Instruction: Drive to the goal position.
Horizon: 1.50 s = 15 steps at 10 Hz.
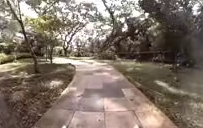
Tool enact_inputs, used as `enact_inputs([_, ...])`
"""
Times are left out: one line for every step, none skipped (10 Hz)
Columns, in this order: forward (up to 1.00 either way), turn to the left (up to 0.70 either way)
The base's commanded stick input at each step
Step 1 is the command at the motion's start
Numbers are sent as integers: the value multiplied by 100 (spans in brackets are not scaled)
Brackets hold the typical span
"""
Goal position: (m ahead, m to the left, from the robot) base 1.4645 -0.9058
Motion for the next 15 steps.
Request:
enact_inputs([45,0])
enact_inputs([45,16])
enact_inputs([45,27])
enact_inputs([45,27])
enact_inputs([45,27])
enact_inputs([45,27])
enact_inputs([45,10])
enact_inputs([45,0])
enact_inputs([45,0])
enact_inputs([45,0])
enact_inputs([45,0])
enact_inputs([45,0])
enact_inputs([45,0])
enact_inputs([45,0])
enact_inputs([45,0])
